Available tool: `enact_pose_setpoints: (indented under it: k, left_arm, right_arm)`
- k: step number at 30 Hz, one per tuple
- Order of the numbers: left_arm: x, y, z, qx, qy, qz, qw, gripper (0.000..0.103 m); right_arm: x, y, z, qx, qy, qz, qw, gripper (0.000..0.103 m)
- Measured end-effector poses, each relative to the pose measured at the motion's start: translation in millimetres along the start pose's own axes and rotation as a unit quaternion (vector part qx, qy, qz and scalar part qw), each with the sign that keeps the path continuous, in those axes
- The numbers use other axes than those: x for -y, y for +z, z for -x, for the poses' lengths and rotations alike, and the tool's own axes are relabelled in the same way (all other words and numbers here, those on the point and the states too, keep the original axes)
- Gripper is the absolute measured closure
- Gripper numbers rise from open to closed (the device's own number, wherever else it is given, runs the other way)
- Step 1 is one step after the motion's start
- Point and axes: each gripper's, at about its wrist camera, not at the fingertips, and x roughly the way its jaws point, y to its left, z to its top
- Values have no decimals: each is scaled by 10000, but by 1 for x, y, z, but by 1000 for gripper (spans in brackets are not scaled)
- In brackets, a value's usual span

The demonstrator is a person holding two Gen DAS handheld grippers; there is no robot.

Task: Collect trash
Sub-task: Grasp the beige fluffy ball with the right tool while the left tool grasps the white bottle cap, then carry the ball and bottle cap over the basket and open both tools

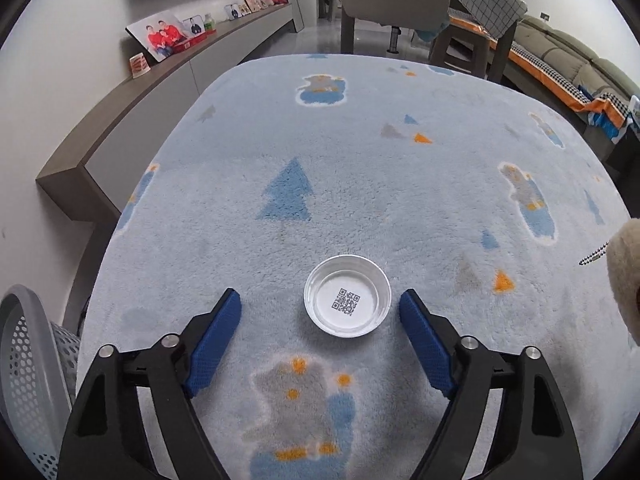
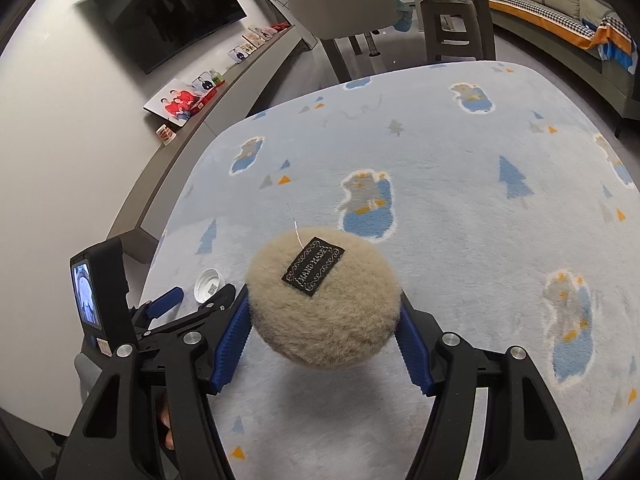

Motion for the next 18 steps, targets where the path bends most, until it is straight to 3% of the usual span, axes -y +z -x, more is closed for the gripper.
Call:
enact_pose_setpoints:
  k: [1, 6, 18]
  left_arm:
    - [2, 0, 1, 17, -61, -48, 10000, 40]
    - [7, -2, 7, 14, -224, -118, 9997, 64]
    - [-8, -34, 48, 58, -199, -175, 9996, 64]
  right_arm:
    - [0, 0, 0, -3, 0, 4, 10000, 39]
    - [0, 1, -1, -19, -7, 19, 10000, 39]
    - [-21, -1, 0, -11, 12, 213, 9998, 39]
